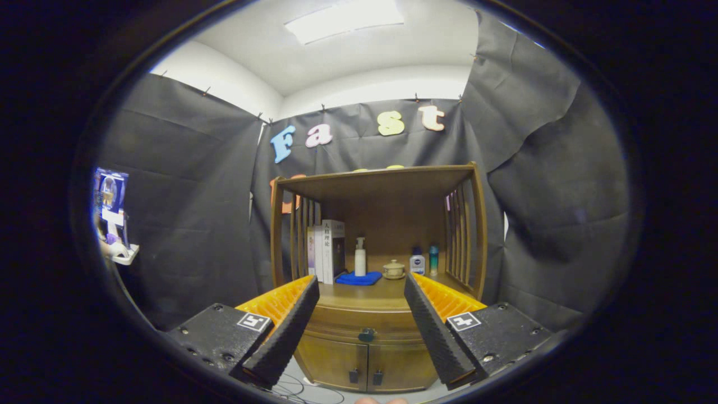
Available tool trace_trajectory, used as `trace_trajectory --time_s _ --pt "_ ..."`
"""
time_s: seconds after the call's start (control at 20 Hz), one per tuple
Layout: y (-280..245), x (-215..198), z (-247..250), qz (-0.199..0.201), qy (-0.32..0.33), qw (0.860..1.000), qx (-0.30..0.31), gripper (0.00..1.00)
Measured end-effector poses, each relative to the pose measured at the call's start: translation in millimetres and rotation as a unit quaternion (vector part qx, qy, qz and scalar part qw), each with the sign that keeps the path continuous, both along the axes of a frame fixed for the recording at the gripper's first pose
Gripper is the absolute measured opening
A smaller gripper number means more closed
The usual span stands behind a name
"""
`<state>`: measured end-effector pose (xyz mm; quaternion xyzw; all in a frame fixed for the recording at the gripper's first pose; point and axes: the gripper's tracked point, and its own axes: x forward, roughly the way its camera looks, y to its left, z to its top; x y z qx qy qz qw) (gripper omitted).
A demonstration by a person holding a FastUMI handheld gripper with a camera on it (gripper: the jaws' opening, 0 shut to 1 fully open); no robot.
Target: Pull open the drawer, take out the items inside it, and place them on the countertop above the cabinet.
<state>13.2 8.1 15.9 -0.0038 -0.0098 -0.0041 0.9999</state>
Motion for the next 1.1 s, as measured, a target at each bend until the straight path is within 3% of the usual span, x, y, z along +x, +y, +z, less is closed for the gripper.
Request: trace_trajectory --time_s 0.45,1.1 --pt "-0.3 22.1 -21.6 -0.019 0.004 1.000 -0.007 0.99" --pt "-21.2 152.1 -201.7 -0.051 0.103 0.993 0.020 0.98"
